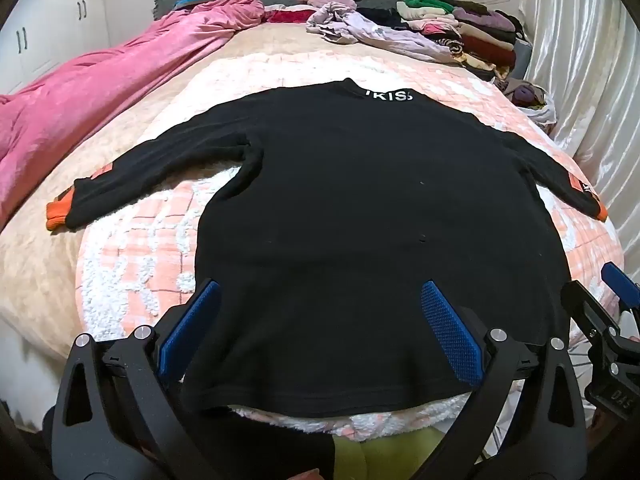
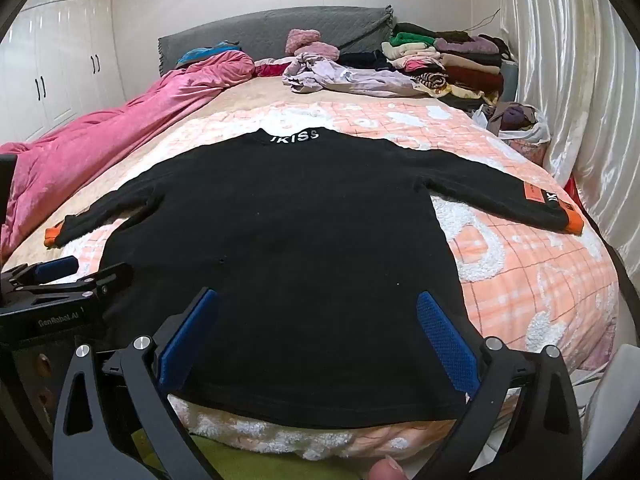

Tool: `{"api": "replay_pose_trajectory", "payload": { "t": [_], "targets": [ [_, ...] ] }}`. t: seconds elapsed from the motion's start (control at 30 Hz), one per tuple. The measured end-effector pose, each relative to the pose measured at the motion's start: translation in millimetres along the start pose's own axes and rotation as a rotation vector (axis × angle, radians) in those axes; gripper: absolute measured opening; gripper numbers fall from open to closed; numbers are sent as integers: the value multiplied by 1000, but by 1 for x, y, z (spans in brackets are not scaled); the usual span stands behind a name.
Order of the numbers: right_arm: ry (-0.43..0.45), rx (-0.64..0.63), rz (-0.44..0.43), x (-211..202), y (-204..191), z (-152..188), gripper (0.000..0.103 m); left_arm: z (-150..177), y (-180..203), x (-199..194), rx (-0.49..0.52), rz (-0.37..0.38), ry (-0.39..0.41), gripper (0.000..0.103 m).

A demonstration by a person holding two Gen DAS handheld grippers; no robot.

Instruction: Fold small clothes

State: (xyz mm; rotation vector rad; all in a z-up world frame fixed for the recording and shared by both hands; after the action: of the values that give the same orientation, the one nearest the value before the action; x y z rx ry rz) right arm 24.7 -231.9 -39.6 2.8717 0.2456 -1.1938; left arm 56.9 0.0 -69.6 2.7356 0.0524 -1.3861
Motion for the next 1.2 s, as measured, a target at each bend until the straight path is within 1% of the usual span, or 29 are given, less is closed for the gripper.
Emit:
{"api": "replay_pose_trajectory", "payload": {
  "t": [0.3,0.33,0.47,0.67,1.2],
  "targets": [
    [-2,-5,0,0,-1,1,99,-1,0,1,5,-4,0,94],
    [-2,-6,2,0,-1,1,99,-3,-7,-3,2,-6,3,94],
    [-7,-7,3,2,-2,2,99,-5,-11,-4,5,-8,4,94],
    [0,-3,0,-3,-1,2,99,-3,-8,-2,6,-11,7,94],
    [-6,-9,2,0,-3,3,99,0,-8,-4,1,-17,8,94]
  ]
}}
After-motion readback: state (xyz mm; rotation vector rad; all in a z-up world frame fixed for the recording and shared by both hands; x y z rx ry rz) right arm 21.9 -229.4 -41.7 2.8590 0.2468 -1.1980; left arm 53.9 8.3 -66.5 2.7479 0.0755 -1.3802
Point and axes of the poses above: each gripper's, at about its wrist camera, not at the fingertips, and x roughly the way its jaws point, y to its right, z to its underside, the point moved 9 cm from there along x, roughly the way its jaws point, and after that the axes turned 3 degrees about -y, right-handed, at the moved point
